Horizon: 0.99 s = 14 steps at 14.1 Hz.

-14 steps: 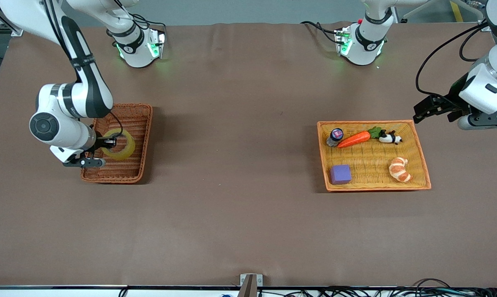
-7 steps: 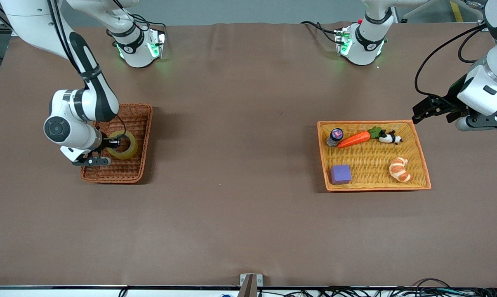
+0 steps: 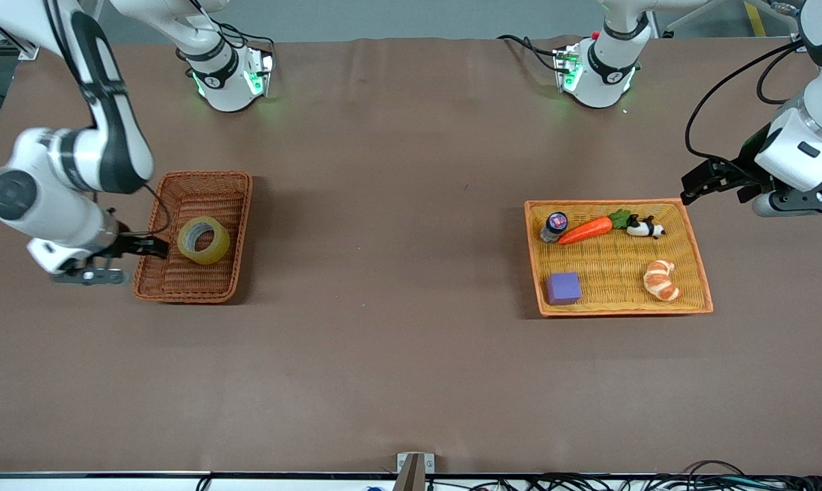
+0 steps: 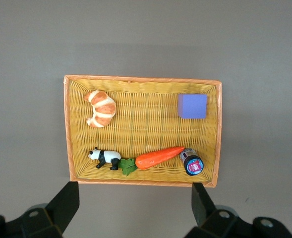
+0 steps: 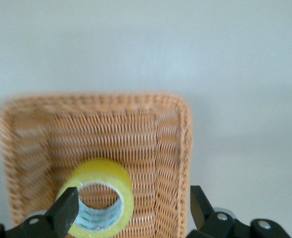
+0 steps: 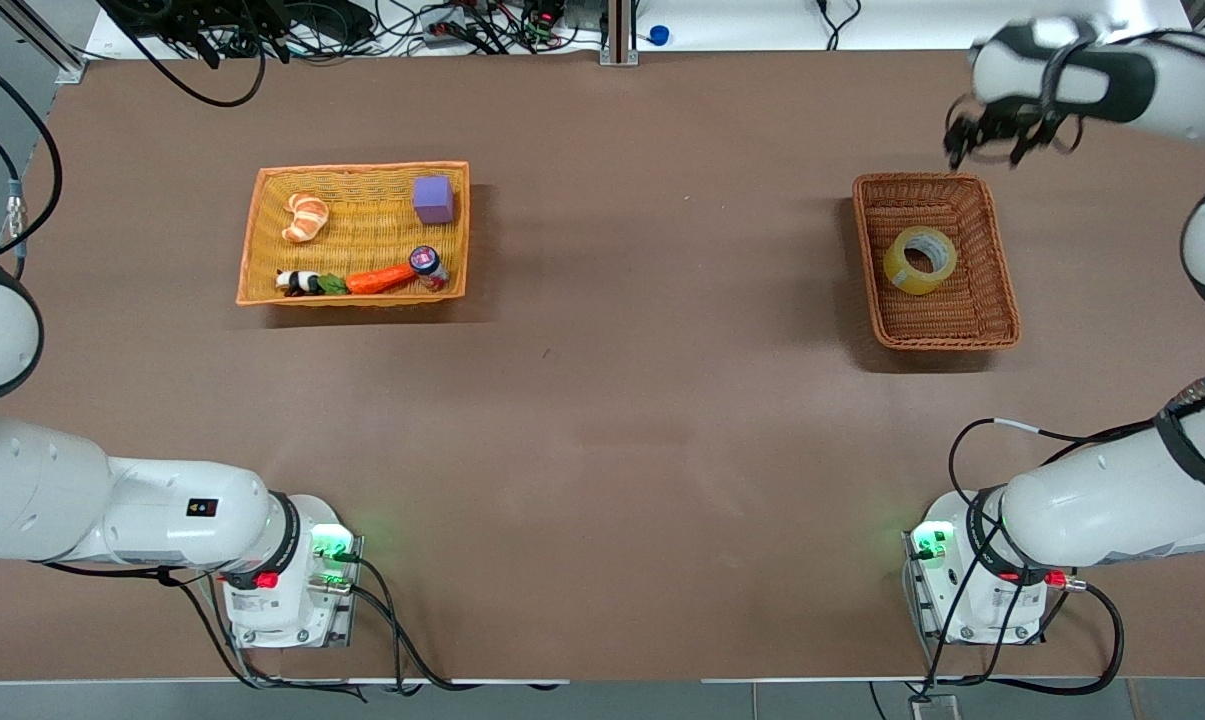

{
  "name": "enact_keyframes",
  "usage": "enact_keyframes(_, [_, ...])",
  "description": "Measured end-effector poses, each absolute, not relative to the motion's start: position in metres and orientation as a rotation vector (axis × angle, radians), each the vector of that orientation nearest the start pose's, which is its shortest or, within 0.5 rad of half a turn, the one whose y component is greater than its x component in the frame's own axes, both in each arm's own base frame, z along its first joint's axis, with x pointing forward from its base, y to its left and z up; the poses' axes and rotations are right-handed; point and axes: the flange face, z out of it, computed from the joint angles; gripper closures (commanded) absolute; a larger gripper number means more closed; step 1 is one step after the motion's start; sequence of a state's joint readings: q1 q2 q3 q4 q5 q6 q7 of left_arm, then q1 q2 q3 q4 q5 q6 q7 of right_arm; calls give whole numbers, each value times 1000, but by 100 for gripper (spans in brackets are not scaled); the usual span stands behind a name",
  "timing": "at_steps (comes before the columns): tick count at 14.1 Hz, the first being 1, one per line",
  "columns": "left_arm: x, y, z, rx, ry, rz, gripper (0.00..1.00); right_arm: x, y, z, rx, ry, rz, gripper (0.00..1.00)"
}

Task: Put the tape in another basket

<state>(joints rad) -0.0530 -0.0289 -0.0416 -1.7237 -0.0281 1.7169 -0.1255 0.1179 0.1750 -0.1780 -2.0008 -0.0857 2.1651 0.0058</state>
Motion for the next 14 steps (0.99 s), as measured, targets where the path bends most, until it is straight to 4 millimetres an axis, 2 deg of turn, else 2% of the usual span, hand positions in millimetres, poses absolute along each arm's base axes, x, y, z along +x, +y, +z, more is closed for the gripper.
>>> enact_keyframes(2, [552, -54, 581, -3170, -60, -31, 0, 598, -35, 426, -3236, 40, -64, 0])
enact_keyframes(5, [552, -54, 581, -3170, -58, -31, 0, 608, -35, 499, -3189, 94, -42, 0])
enact_keyframes(7, [552, -56, 581, -3170, -53, -31, 0, 604, -34, 548, -3179, 105, -21, 0])
enact_keyframes(9, [552, -56, 581, -3170, -53, -31, 0, 589, -35, 590, -3171, 110, -22, 0])
enact_keyframes(11, [552, -56, 581, -3170, -57, -31, 0, 571, -38, 615, -3163, 115, -30, 0])
enact_keyframes(14, [553, -56, 583, -3170, -92, -37, 0, 564, -39, 622, -3160, 117, -20, 0])
